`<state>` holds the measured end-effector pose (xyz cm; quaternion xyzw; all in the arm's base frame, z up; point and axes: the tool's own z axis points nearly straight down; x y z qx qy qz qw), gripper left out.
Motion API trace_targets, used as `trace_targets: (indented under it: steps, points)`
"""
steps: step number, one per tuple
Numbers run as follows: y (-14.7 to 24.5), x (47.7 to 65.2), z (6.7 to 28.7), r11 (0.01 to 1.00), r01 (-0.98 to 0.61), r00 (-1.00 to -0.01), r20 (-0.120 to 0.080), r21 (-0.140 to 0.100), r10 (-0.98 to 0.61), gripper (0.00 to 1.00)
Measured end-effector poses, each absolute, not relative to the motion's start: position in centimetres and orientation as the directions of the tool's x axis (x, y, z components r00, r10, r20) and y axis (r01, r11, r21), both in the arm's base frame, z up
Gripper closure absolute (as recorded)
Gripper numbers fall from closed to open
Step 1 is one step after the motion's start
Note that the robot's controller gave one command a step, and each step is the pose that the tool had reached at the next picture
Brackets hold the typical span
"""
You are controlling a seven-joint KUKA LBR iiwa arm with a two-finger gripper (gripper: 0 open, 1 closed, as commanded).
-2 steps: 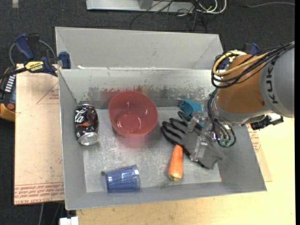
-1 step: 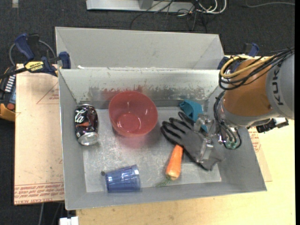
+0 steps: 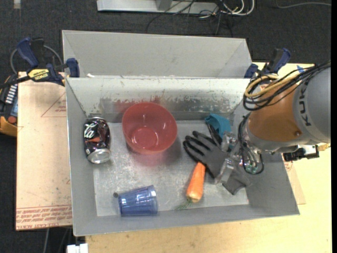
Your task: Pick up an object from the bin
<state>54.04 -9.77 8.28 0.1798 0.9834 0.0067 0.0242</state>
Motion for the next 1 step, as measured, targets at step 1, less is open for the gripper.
trace_targets:
  steps: [1]
  points:
    - [-9.21, 53.42, 9.2, 0.934, 0.358, -0.934, -0.018, 0.012, 0.358, 1.0]
